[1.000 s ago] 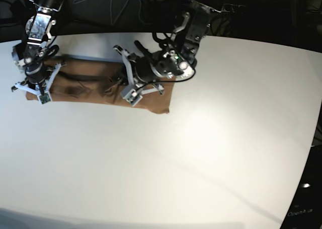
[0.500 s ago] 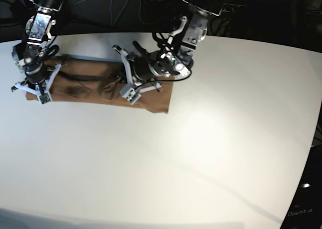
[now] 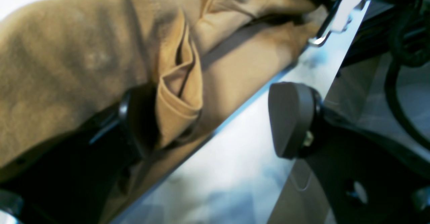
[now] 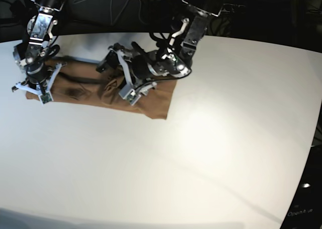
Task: Fold the T-shirt properly
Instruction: 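Lower the carried hem end onto the strip's middle with the left gripper, then press the folded end down with the left gripper while the right gripper holds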
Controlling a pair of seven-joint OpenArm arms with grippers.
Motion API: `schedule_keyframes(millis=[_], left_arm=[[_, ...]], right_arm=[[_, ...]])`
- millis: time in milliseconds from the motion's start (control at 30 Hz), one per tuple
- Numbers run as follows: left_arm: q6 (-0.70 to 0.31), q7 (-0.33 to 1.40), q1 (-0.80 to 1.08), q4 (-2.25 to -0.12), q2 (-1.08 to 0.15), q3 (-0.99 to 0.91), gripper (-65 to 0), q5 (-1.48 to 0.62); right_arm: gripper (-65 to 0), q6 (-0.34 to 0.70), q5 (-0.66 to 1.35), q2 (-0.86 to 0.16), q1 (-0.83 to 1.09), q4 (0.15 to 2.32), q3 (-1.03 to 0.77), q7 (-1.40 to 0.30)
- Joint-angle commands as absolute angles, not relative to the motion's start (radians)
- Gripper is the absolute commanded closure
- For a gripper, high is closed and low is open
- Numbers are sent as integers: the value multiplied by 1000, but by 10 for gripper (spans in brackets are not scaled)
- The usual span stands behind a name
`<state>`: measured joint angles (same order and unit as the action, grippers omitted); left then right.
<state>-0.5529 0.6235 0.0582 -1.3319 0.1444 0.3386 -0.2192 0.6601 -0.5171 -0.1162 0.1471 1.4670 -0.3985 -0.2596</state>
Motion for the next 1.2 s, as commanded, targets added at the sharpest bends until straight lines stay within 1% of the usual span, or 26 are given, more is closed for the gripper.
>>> schedule_keyframes(millis=[0, 233, 333, 467, 500, 533, 633, 700, 767, 800, 867, 1033, 1100, 1167], left_arm=[[-559, 608, 42, -1353, 157, 343, -495, -251], [-561, 608, 47, -1484, 140, 346, -496, -354], [-561, 610, 50, -1547, 105, 346, -496, -427], [-552, 610, 50, -1573, 54, 340, -489, -516], [-552, 608, 50, -1569, 45, 337, -464, -529], [-550, 607, 50, -1566, 33, 325, -420, -530], [-549, 610, 42, -1517, 28, 268, -226, -519], [-530, 608, 25, -1458, 30, 237, -100, -512], [-507, 608, -4, -1400, 30, 229, -14, -513], [-499, 608, -13, -1371, 30, 228, -8, -513], [-496, 607, -28, -1331, 30, 228, -20, -513], [-496, 524, -35, -1307, 31, 231, -20, -516], [-495, 518, -35, -1293, 31, 229, -20, -513], [-463, 512, -35, -1265, 31, 228, -20, -513]], right_arm=[[-7, 698, -535, -116, 151, 1461, -395, -298], [-7, 698, -535, -116, 151, 1461, -395, -298], [-7, 698, -535, -116, 151, 1461, -395, -298], [-7, 698, -535, -116, 151, 1461, -395, -298], [-7, 698, -535, -116, 151, 1461, -395, -298], [-7, 698, -535, -116, 151, 1461, -395, -298], [-7, 698, -535, -116, 151, 1461, -395, -298], [-7, 698, -535, -114, 151, 1461, -395, -298], [-7, 698, -535, -114, 151, 1461, -395, -298], [-7, 698, -535, -114, 151, 1461, -395, -298], [-7, 698, -535, -114, 151, 1461, -395, -298], [-7, 698, -535, -114, 151, 1461, -395, -298], [-7, 698, -535, -114, 151, 1461, -395, -298], [-7, 698, -535, -114, 151, 1461, -395, -298]])
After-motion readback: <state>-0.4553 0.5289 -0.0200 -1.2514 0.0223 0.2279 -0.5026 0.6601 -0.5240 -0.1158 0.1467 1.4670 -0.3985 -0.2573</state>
